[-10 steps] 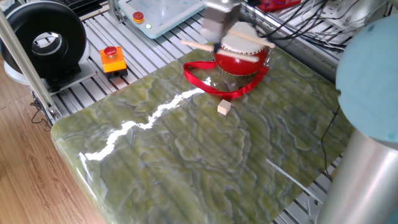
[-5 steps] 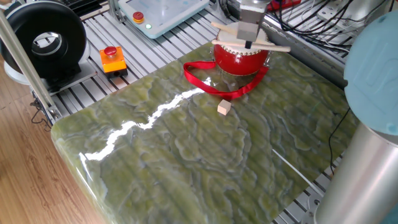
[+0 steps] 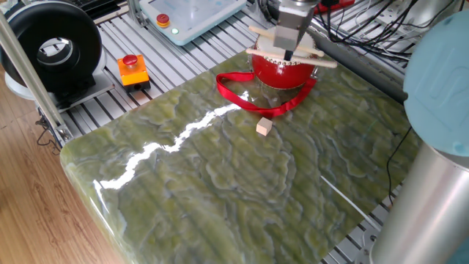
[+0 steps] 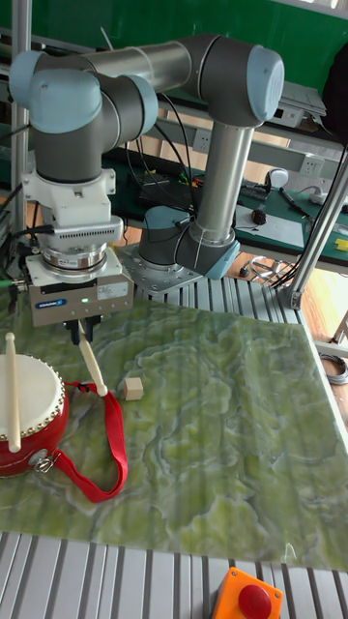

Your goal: Play the drum

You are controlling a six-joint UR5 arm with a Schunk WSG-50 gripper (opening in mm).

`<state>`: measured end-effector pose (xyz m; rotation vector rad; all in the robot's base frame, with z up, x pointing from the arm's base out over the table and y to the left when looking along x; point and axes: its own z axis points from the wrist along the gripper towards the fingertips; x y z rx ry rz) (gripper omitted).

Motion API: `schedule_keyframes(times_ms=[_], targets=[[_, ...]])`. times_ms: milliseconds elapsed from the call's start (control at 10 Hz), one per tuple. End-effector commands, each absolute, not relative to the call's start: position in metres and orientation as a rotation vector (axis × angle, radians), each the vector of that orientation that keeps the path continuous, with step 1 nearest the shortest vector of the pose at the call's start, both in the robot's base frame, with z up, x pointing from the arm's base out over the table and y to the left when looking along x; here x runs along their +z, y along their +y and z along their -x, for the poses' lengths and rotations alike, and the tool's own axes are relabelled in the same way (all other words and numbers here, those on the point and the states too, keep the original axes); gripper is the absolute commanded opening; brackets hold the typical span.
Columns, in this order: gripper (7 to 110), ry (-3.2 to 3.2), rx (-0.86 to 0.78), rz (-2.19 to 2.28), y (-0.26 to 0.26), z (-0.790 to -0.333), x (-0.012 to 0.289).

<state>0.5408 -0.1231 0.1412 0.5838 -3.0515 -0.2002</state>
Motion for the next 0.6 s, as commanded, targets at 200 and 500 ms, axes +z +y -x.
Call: schedule_keyframes(times_ms=[200,500], targets=[[7,-3.124,-0.281,-0.242,-0.108,-0.552,0.144],[7,-3.140,-0.222,-0.302,-0.117,-0.557,0.143]])
